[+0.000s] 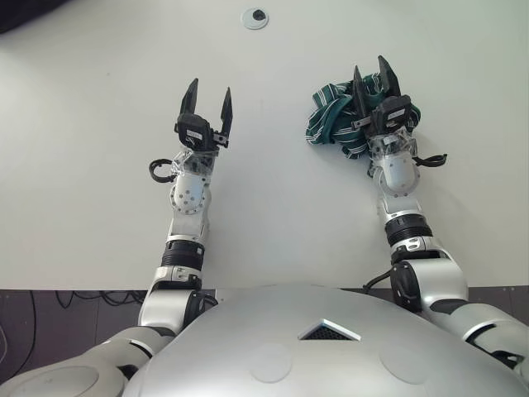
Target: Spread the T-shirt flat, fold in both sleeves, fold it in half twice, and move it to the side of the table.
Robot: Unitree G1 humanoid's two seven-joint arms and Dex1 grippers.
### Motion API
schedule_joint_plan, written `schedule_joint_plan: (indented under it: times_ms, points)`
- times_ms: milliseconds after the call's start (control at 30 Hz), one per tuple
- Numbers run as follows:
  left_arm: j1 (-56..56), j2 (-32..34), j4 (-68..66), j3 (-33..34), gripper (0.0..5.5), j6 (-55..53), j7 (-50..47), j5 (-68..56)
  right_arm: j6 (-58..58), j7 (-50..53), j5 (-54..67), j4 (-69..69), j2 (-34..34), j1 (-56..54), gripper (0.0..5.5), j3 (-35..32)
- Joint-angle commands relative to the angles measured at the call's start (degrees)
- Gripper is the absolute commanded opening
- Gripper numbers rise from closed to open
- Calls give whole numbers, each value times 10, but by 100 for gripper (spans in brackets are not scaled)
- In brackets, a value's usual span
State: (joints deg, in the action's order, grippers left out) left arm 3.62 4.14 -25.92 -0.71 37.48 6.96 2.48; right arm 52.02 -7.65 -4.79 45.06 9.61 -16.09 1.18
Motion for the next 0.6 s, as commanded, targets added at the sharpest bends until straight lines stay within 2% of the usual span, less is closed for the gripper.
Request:
schedule_joint_plan:
  times_ms: [33, 600]
  points:
    - [-1, -2, -9, 0, 288, 22, -11, 6, 3, -1, 0, 5, -2, -4, 193, 1]
    - [-1, -1, -21, -7, 288, 52, -11, 9, 3, 0, 0, 6, -2, -5, 193, 3]
